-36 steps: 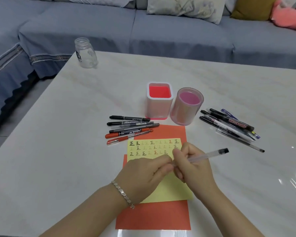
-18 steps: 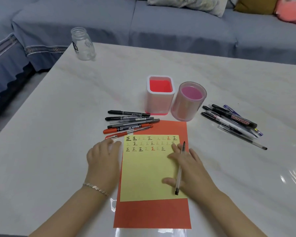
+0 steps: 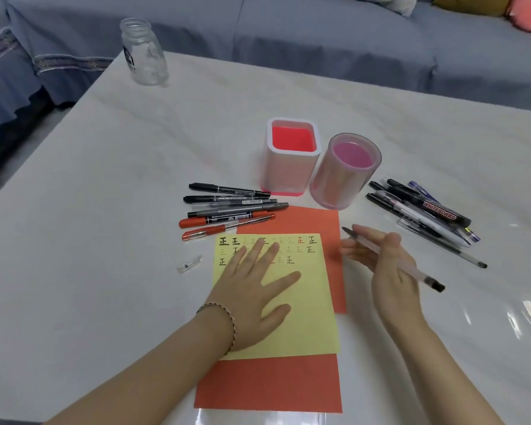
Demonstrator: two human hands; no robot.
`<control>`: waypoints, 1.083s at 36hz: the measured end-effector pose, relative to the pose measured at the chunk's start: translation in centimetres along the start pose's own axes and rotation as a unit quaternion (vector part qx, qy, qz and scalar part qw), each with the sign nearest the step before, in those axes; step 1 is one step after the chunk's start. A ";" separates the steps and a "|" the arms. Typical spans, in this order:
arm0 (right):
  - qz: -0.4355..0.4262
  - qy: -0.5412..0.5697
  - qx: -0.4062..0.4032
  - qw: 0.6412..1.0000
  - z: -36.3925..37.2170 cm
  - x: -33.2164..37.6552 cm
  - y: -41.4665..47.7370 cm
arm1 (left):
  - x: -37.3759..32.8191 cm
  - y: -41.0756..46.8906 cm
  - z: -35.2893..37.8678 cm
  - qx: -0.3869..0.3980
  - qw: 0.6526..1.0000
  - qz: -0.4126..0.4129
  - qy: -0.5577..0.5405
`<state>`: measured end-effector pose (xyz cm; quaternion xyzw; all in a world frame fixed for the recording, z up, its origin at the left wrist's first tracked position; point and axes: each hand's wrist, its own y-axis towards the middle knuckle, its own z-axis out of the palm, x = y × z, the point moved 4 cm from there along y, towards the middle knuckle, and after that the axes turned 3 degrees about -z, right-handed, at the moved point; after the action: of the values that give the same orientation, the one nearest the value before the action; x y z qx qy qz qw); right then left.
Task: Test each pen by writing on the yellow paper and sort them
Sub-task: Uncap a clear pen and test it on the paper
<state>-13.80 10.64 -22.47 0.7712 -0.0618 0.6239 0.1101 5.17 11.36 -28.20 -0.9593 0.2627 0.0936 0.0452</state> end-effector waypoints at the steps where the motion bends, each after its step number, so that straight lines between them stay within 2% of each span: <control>1: 0.011 0.025 -0.004 1.000 0.2 0.2 0.3 | 0.0 0.0 0.0 -0.008 1.000 0.000 0.003; 7: 0.065 0.033 -0.072 0.995 2.4 -0.4 1.3 | 0.1 0.1 0.1 -0.031 0.999 0.004 -0.014; 17: 0.053 -0.051 -0.129 0.989 4.8 -3.5 1.1 | 0.2 0.2 0.3 -0.035 0.998 0.001 -0.042; 39: 0.022 -0.113 -0.106 0.988 5.3 -3.4 1.1 | 0.1 0.0 0.3 -0.044 0.996 0.000 -0.080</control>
<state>-9.73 8.09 -26.76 0.8190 -0.1559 0.5254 0.1698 5.24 11.30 -28.50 -0.9498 0.2538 0.1815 0.0240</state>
